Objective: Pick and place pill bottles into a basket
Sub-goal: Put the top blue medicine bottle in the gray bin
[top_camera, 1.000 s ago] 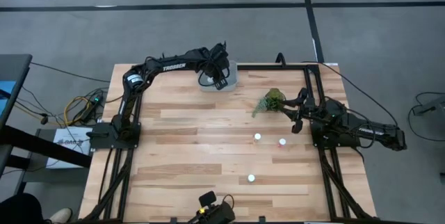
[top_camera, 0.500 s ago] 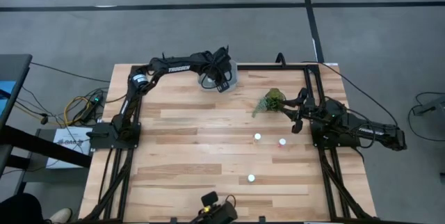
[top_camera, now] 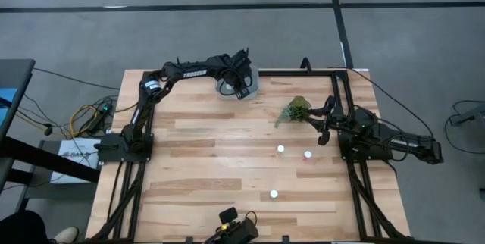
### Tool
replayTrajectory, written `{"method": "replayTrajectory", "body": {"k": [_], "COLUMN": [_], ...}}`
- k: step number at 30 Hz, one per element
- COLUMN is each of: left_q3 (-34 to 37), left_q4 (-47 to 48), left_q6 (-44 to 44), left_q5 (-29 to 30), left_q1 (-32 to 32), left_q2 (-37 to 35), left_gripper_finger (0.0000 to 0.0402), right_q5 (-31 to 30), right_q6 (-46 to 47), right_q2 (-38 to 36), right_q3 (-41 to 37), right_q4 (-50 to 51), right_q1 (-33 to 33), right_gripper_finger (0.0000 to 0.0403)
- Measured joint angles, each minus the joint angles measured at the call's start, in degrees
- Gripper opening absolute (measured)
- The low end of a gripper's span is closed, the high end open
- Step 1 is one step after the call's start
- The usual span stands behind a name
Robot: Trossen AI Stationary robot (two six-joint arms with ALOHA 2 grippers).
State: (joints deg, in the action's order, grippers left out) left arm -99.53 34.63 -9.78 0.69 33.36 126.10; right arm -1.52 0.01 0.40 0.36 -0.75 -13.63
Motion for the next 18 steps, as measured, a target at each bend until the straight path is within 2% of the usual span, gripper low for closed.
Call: {"method": "replayTrajectory", "body": {"k": [8,18], "left_q3": [0.0,0.0], "left_q4": [0.9,0.9], "left_q6": [0.7,1.4], "left_q5": [0.1,0.0], "left_q1": [0.1,0.1], "left_q2": [0.0,0.0], "left_gripper_finger": [0.0120,0.0174], "right_q5": [0.0,0.0], "right_q6": [0.0,0.0], "right_q2": [0.0,0.0], "right_q3": [0.0,0.0], "right_q4": [0.0,0.0], "right_q1": [0.0,0.0], "right_gripper_finger": [0.0121,0.0121]}}
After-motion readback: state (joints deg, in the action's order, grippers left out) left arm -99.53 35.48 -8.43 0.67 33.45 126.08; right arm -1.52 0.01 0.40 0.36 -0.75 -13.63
